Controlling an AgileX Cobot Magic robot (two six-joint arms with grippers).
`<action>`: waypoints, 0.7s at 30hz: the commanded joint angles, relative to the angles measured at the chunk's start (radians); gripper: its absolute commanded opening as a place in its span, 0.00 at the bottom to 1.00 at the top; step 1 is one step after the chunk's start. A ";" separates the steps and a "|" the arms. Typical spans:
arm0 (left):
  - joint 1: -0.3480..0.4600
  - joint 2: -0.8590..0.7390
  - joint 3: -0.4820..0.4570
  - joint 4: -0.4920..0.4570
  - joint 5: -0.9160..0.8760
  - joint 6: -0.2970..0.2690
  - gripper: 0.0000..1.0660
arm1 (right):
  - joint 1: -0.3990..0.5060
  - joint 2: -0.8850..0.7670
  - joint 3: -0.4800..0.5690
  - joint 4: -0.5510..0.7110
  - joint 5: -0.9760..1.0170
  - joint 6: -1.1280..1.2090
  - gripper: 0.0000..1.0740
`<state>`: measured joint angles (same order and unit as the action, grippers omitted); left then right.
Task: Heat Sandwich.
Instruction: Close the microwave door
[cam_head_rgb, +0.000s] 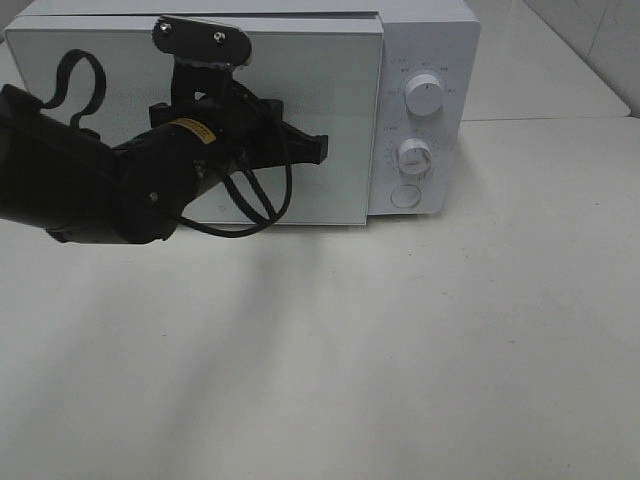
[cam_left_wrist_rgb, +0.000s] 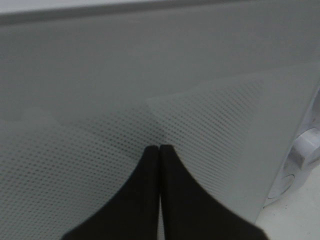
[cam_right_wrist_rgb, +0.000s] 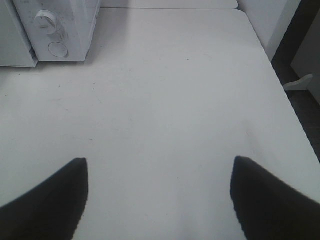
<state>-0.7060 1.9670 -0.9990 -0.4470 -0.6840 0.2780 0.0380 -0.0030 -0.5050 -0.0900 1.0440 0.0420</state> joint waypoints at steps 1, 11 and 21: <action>0.012 0.022 -0.057 -0.034 -0.036 0.007 0.00 | -0.005 -0.028 0.000 0.001 -0.010 -0.003 0.70; 0.017 0.072 -0.154 -0.060 0.008 0.019 0.00 | -0.005 -0.028 0.000 0.001 -0.010 -0.003 0.70; 0.017 0.090 -0.203 -0.070 0.024 0.024 0.00 | -0.005 -0.028 0.000 0.001 -0.010 -0.003 0.70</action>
<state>-0.7210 2.0530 -1.1680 -0.4510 -0.5530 0.3060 0.0380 -0.0030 -0.5050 -0.0900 1.0440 0.0420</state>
